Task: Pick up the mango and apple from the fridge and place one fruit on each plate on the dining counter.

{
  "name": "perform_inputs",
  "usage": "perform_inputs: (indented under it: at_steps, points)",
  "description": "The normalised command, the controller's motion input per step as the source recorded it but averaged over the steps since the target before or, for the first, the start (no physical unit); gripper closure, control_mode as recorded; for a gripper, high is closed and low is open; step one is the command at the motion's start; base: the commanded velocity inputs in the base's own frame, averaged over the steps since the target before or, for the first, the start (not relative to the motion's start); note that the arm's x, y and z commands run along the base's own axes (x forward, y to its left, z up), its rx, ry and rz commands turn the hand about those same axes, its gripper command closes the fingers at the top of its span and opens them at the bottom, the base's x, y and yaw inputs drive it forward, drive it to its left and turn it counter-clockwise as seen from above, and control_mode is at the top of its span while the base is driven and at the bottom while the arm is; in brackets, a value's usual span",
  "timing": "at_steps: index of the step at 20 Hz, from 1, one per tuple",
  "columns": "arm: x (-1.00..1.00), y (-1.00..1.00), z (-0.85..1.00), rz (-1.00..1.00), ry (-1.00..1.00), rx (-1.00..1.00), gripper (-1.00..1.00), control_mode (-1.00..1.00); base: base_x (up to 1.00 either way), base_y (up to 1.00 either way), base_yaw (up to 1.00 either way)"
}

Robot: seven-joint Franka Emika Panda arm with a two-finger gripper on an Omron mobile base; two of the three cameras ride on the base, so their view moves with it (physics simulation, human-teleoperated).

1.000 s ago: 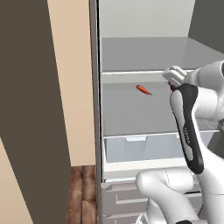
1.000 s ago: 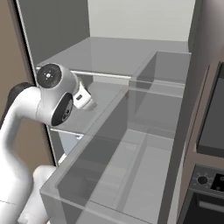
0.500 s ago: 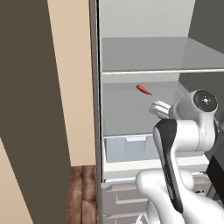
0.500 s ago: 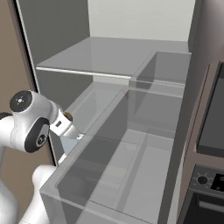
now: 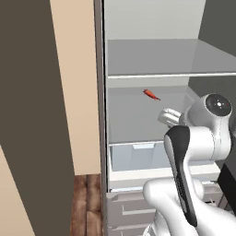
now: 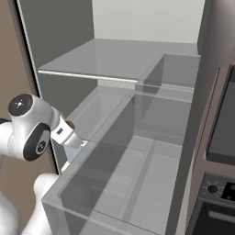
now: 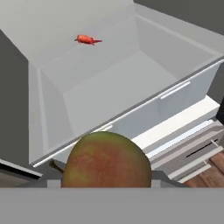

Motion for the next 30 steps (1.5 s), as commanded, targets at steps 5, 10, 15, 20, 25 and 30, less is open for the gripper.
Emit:
perform_inputs:
  at_steps: [5,10,15,20,25,30]
  points:
    - [-0.14,0.00,-0.20,0.00,0.00,0.00,1.00,-1.00,0.00,0.00,0.00]
    - [-0.05,0.00,-0.05,0.00,0.00,0.00,1.00,1.00,-0.35,0.05,-0.02]
    - [0.00,0.00,0.00,0.00,0.00,0.00,1.00,1.00,-0.79,0.06,-0.08]
    - [0.00,0.00,0.00,0.00,0.00,0.00,1.00,1.00,-0.70,0.04,-0.22]
    - [0.00,0.00,0.00,0.00,0.00,0.00,1.00,1.00,-0.73,0.02,-0.29]
    - [0.00,0.00,0.00,0.00,0.00,0.00,1.00,1.00,-0.83,0.00,-0.26]
